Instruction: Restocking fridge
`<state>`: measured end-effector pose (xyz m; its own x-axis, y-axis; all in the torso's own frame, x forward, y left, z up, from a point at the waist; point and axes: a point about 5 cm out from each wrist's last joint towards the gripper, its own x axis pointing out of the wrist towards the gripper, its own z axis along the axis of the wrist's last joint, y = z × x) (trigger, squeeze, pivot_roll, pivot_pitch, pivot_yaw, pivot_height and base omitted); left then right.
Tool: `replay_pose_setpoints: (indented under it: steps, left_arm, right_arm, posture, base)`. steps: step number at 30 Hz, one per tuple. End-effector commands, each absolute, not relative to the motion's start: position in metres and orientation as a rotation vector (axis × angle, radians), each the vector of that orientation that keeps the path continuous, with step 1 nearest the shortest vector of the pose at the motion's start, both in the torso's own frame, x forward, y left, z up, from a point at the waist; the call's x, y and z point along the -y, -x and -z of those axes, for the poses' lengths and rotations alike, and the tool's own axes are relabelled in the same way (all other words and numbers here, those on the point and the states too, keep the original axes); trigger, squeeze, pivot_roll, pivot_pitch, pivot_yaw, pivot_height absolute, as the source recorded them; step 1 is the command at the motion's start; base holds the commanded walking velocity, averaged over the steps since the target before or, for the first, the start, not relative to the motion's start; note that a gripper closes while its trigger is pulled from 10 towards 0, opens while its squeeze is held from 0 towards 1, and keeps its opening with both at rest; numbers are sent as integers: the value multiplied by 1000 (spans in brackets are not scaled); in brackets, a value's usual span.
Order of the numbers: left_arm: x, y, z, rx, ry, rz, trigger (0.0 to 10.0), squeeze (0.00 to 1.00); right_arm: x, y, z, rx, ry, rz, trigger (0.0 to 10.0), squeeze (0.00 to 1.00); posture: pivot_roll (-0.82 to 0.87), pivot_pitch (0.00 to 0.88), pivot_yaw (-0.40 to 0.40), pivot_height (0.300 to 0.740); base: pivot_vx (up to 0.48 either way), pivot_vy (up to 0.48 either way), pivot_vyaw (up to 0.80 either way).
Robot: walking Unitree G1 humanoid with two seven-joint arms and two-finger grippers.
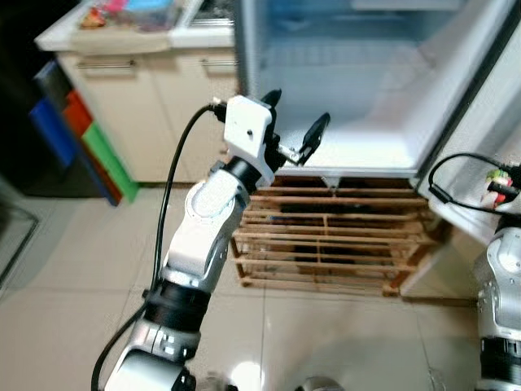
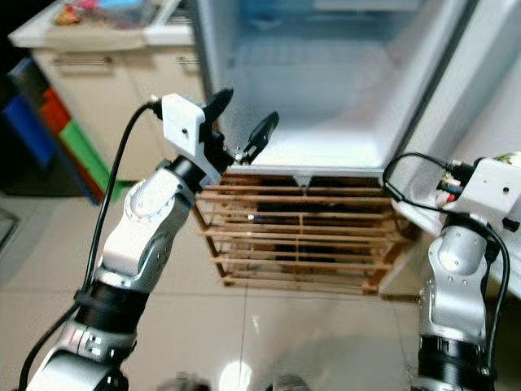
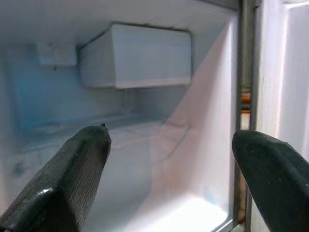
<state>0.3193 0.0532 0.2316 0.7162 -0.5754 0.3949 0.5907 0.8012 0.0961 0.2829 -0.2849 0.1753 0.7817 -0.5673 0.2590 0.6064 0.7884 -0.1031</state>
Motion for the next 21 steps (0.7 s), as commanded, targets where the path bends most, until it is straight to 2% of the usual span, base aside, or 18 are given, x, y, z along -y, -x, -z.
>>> replay_pose_setpoints:
  steps: [1, 12, 16, 21]
  left_arm:
    - [-56, -319, -227, 406, 37, 639, 10000, 0]
    - [-56, -319, -227, 403, 36, 648, 10000, 0]
    - [-58, -315, -227, 402, 36, 642, 10000, 0]
    - [-64, -302, -228, 399, 25, 636, 10000, 0]
  right_arm:
    - [285, -280, -170, 208, 193, 639, 10000, 0]
    - [287, -292, -174, 210, 219, 632, 10000, 0]
    - [279, -303, -176, 227, 197, 606, 10000, 0]
    - [255, -317, -179, 251, 181, 511, 10000, 0]
  posture:
    - [-264, 81, 43, 740]
    - [-247, 98, 40, 740]
    - [-201, 157, 42, 740]
    - [-137, 254, 38, 740]
  base:
    - [0, 0, 0]
    - [0, 0, 0]
    - [0, 0, 0]
    - [0, 0, 0]
